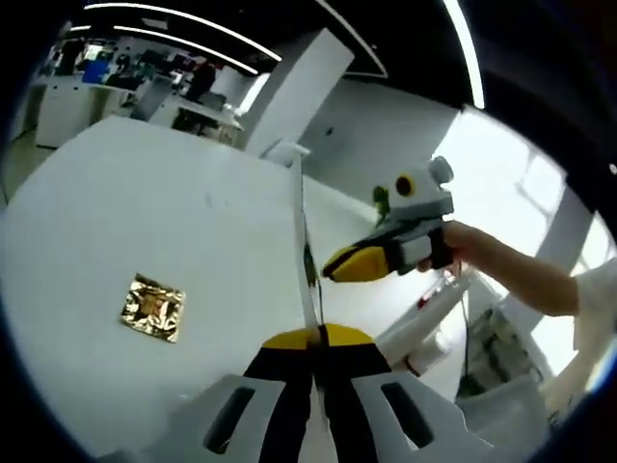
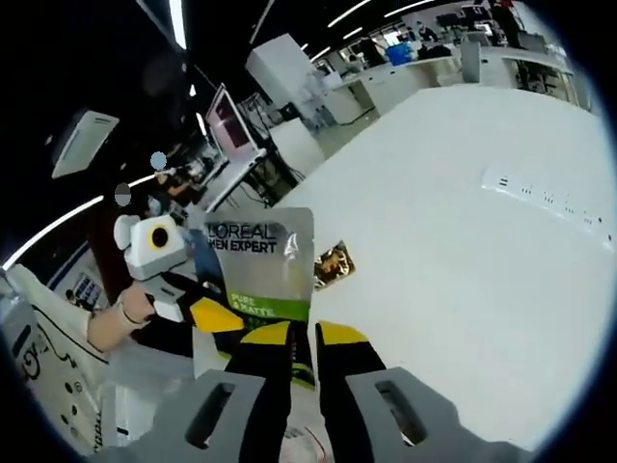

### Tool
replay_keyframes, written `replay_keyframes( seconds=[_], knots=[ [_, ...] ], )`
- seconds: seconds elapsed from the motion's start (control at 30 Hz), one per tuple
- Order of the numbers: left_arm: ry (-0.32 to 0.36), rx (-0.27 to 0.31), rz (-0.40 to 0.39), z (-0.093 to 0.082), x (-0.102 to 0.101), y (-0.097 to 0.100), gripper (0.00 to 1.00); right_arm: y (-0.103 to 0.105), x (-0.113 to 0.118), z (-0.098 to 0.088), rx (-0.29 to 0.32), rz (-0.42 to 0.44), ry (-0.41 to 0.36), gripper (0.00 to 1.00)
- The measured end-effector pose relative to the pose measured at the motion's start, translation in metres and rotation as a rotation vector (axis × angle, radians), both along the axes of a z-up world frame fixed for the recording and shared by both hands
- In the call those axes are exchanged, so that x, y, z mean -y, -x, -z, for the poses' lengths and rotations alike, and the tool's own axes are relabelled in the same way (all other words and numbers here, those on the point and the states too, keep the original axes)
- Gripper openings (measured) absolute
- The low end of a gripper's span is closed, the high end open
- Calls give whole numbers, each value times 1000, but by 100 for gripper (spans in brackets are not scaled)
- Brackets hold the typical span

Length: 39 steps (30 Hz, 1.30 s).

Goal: Arrange the skincare products in the storage area until every visible bottle or jar stands upright without overlapping.

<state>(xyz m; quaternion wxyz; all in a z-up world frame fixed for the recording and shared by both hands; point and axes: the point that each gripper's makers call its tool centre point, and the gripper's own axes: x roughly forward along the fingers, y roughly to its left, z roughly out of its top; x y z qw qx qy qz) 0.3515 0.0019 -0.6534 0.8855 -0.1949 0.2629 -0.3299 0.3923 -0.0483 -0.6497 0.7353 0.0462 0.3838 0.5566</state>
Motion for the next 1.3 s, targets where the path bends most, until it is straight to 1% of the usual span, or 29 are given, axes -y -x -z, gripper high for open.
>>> replay_keyframes(
  seconds=[0.1,0.2,0.23,0.27,0.3,0.33,0.37,0.47,0.53,0.6,0.67,0.83,0.93,0.97,1.13,1.2,1.27,1.3],
  knots=[
    [6,25,1,-13,2,5,0,4,-1,-12,35,11,-13,11],
    [-17,51,19,-22,3,9,0,13,-2,-26,64,13,-30,12],
    [-21,55,22,-24,2,10,0,14,-2,-28,71,14,-32,13],
    [-24,60,22,-26,2,11,0,9,-1,-29,78,18,-37,13],
    [-26,69,24,-29,2,13,0,10,-1,-33,82,16,-44,13],
    [-24,72,29,-31,2,14,0,7,-1,-38,92,20,-50,14],
    [-25,77,31,-30,2,14,0,8,-1,-41,103,20,-53,14],
    [-30,89,40,-35,3,19,0,11,0,-49,145,15,-46,15],
    [-29,97,41,-34,2,19,0,23,-1,-55,162,12,-44,16],
    [-32,100,44,-37,3,21,0,23,1,-61,183,8,-43,17],
    [-39,106,47,-37,2,18,0,27,1,-68,207,7,-47,17],
    [-57,126,68,-48,1,30,0,38,4,-83,239,4,-68,17],
    [-65,135,77,-51,0,37,0,45,6,-87,267,1,-53,19],
    [-67,133,82,-53,2,43,0,48,6,-87,273,-3,-51,19],
    [-80,141,105,-57,2,55,0,66,8,-96,304,-16,-54,20],
    [-93,147,118,-59,3,60,0,74,9,-98,344,-43,-32,20],
    [-99,147,121,-60,3,64,0,84,9,-97,347,-60,-13,21],
    [-103,150,121,-60,2,64,0,89,9,-98,358,-71,-13,21]
  ],
)
